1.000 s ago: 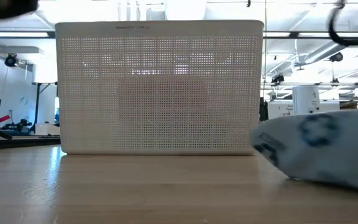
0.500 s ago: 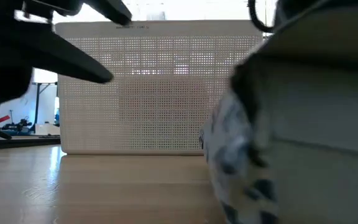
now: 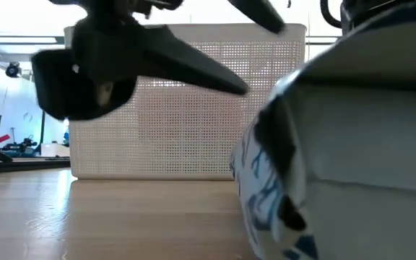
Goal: Pick & place medical supplies in basket/bin
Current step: Put the mailer bag into the white basket
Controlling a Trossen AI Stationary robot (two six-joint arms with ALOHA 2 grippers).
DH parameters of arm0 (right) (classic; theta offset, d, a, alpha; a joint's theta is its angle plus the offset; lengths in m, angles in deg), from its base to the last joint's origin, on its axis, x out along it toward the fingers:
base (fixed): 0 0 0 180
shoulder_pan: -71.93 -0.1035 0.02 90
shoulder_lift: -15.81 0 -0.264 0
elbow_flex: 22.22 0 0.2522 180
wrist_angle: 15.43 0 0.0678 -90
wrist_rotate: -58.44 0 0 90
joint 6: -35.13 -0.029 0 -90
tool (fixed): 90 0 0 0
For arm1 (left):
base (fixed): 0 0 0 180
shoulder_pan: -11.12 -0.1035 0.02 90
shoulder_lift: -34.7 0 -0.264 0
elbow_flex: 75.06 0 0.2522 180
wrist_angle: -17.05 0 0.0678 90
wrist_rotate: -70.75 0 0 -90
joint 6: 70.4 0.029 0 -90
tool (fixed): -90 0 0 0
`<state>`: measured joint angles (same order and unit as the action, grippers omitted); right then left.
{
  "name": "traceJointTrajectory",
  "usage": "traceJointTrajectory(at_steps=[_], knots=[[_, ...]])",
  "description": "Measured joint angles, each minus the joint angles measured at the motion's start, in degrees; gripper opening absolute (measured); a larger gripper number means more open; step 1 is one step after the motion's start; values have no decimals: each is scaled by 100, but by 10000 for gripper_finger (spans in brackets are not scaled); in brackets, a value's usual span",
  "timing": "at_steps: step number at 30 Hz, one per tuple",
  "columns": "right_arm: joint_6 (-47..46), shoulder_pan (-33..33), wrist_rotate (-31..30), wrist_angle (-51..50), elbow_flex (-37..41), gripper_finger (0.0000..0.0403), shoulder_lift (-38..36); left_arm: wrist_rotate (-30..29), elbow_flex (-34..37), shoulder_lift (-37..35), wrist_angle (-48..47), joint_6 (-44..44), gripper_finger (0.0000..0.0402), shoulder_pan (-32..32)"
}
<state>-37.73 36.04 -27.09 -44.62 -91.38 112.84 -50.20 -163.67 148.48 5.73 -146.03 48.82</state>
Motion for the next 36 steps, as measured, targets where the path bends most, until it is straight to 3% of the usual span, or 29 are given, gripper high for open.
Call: traceJointTrajectory(at_steps=[6, 10, 17, 29, 36], knots=[[-1054, 3, -169, 2163, 1094, 302, -286, 51, -150, 233, -87, 205, 134, -50], [-1620, -41, -341, 2912, 1507, 303, -212, 62, -26, 233, -166, 314, 134, -95], [-1981, -61, -765, 2985, 1771, 306, -165, 116, 268, 238, -171, 314, 134, -358], [-1930, -49, -1075, 3238, 1556, 304, -117, 864, 543, 213, -92, 314, 134, -696], [-1895, -189, -718, 2704, 1560, 306, -291, 1125, 758, 218, -72, 221, 133, -686]])
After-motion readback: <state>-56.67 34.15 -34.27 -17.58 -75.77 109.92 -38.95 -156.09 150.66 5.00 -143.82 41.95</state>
